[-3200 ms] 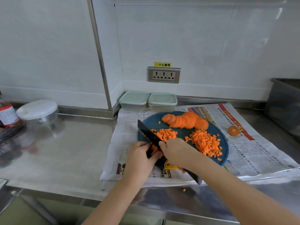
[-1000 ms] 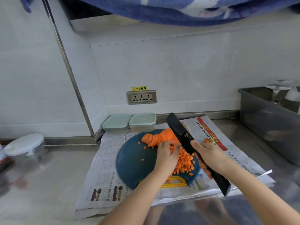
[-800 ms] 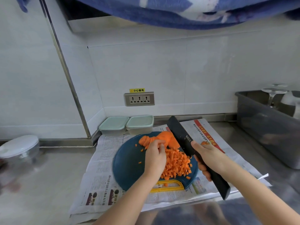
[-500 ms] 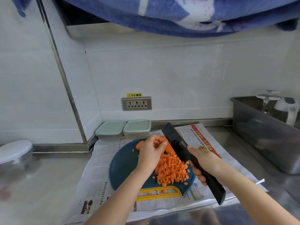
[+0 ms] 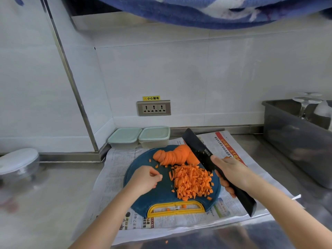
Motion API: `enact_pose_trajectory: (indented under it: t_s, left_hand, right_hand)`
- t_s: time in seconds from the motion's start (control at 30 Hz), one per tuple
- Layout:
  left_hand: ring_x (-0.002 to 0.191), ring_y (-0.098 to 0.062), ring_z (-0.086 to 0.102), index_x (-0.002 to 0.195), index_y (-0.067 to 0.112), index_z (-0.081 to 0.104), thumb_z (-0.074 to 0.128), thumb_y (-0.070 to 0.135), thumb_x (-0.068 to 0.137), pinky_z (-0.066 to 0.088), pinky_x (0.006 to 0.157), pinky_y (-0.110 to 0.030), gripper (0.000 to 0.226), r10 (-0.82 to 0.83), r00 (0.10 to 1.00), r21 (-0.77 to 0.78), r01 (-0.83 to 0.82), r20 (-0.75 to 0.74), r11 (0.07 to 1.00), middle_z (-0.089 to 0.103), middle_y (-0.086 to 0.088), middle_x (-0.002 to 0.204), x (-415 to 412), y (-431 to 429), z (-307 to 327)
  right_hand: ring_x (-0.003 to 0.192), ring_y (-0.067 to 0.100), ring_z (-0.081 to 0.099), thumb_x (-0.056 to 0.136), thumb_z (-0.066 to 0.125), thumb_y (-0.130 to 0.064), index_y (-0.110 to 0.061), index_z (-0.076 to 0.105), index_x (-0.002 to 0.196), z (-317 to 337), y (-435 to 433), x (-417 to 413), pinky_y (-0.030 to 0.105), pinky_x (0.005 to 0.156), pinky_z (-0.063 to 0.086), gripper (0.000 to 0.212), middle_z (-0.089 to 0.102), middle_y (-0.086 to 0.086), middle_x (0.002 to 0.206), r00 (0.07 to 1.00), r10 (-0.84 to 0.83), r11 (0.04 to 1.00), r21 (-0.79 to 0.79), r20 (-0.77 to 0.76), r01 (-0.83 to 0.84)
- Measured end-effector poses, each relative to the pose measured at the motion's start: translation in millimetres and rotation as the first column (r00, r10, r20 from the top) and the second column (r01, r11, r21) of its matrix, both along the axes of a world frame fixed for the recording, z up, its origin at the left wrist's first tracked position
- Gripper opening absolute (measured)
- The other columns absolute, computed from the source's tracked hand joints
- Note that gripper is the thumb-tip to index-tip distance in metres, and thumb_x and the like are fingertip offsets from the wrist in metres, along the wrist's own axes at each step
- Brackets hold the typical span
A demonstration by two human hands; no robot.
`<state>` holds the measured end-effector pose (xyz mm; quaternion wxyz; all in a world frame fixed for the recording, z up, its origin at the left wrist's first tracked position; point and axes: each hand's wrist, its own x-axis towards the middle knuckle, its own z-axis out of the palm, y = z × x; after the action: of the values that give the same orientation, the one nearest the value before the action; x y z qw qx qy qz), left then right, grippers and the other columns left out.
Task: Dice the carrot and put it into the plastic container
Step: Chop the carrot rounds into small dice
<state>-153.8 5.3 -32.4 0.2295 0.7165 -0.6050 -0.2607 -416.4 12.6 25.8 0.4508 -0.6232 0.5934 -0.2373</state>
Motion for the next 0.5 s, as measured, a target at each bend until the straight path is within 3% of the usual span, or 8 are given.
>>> enact_pose_trajectory:
  t_s: [0.1,0.17,0.23,0.4,0.5]
  left_hand:
    - [0.067,-0.007,0.064,0.102,0.012,0.066,0.058,0.020,0.093,0.054,0.064,-0.019,0.014,0.032,0.992,-0.064,-0.040,-0.123,0.997,0.066,0.004,0.082,-9,-1,-2]
    - [0.063,-0.006,0.061,0.088,0.018,0.068,0.063,0.027,0.090,0.052,0.063,-0.023,0.010,0.059,0.998,-0.109,-0.062,-0.031,0.992,0.068,0.003,0.078,-12,-6,-2]
    - [0.064,-0.010,0.061,0.078,0.014,0.073,0.069,0.038,0.084,0.050,0.068,-0.029,0.024,0.050,0.997,-0.097,-0.044,0.059,0.994,0.071,-0.003,0.077,-16,-13,-2]
    - [0.093,-0.020,0.064,0.091,0.010,0.073,0.078,0.037,0.071,0.049,0.073,-0.030,0.034,0.031,0.991,0.034,-0.035,0.127,0.999,0.069,-0.005,0.086,-29,-39,0]
    - [0.088,-0.019,0.066,0.106,0.005,0.063,0.077,0.030,0.071,0.049,0.068,-0.026,0.045,0.012,0.976,0.167,-0.050,0.219,0.985,0.067,-0.002,0.084,-34,-49,10]
  right_hand:
    - [0.037,0.017,0.042,0.099,0.039,-0.046,-0.008,0.049,0.072,0,-1,4,0.024,0.038,0.038,0.048,0.048,0.003,0.047,1.000,0.006,1.000,-0.002,-0.001,-0.006]
    - [0.037,0.017,0.041,0.100,0.039,-0.045,-0.007,0.049,0.073,0,-2,6,0.024,0.038,0.038,0.047,0.048,0.003,0.047,1.000,0.008,1.000,-0.002,0.003,-0.008]
    - [0.037,0.017,0.042,0.100,0.039,-0.044,-0.007,0.049,0.073,-1,-2,7,0.024,0.038,0.039,0.047,0.048,0.003,0.047,1.000,0.014,1.000,-0.005,0.003,-0.014]
    - [0.037,0.017,0.042,0.100,0.039,-0.045,-0.008,0.049,0.073,-2,-2,5,0.024,0.038,0.040,0.047,0.048,0.003,0.048,1.000,0.006,1.000,0.002,-0.010,-0.006]
    - [0.036,0.017,0.041,0.100,0.039,-0.045,-0.008,0.049,0.073,-3,-3,4,0.024,0.038,0.039,0.047,0.047,0.003,0.048,1.000,0.002,1.000,0.006,-0.003,-0.002]
